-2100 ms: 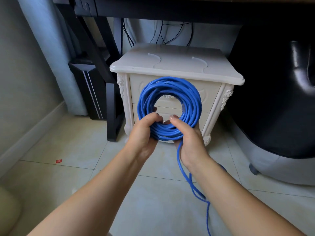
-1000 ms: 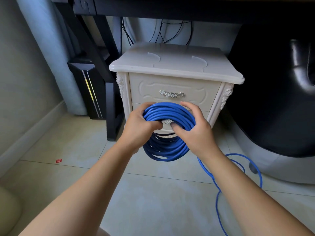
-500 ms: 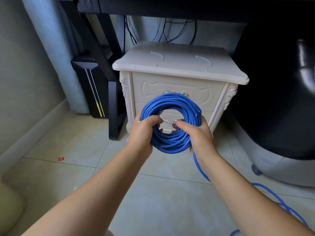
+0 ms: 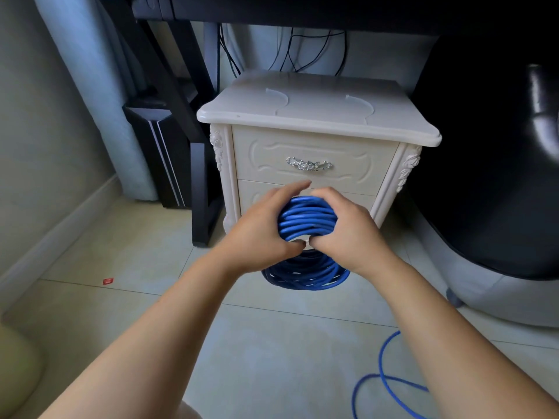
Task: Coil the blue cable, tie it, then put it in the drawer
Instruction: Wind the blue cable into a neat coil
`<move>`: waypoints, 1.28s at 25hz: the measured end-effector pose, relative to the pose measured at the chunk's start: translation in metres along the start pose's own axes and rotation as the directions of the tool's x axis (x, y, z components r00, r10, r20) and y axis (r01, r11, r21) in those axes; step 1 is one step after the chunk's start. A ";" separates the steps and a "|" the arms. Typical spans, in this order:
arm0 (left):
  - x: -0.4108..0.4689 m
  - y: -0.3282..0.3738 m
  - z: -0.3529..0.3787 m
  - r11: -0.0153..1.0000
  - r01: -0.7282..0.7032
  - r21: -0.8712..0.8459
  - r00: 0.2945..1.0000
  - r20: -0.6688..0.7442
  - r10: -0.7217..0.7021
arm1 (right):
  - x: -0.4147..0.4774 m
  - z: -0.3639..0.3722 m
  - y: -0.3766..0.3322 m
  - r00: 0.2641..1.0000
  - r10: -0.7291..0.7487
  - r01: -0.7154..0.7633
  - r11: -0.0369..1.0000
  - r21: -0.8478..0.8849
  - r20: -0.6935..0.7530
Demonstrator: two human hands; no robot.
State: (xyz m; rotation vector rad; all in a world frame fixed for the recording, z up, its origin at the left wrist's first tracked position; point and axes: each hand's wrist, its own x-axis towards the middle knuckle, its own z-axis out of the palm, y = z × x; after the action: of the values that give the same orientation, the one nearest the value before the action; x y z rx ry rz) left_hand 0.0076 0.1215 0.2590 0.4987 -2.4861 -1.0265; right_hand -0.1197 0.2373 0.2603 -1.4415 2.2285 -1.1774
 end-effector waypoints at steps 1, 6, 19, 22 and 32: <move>0.000 0.001 0.002 1.000 0.011 0.011 1.000 -0.006 -0.011 | -0.001 0.001 -0.001 1.000 -0.023 0.023 0.999 -0.042 -0.002; 0.003 0.005 0.005 0.987 0.139 -0.079 0.979 -0.137 -0.149 | -0.004 0.007 -0.002 0.993 0.036 -0.032 0.999 0.038 -0.115; 0.008 0.000 0.005 0.497 0.297 -0.815 0.815 -0.056 -0.577 | 0.000 0.027 0.006 0.870 0.486 -0.226 0.551 0.804 -0.089; 0.007 0.001 0.009 0.455 0.319 -0.831 0.816 -0.004 -0.578 | 0.001 0.024 0.007 0.841 0.534 -0.277 0.563 0.779 -0.087; 0.001 -0.007 0.004 0.993 0.115 0.033 0.992 -0.053 -0.113 | -0.002 0.011 0.002 0.981 0.168 -0.163 0.985 0.061 -0.097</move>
State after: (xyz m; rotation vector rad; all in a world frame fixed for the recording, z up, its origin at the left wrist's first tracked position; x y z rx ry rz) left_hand 0.0055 0.1188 0.2514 0.6771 -2.4587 -1.0001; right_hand -0.1136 0.2338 0.2509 -1.1744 2.3141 -1.2698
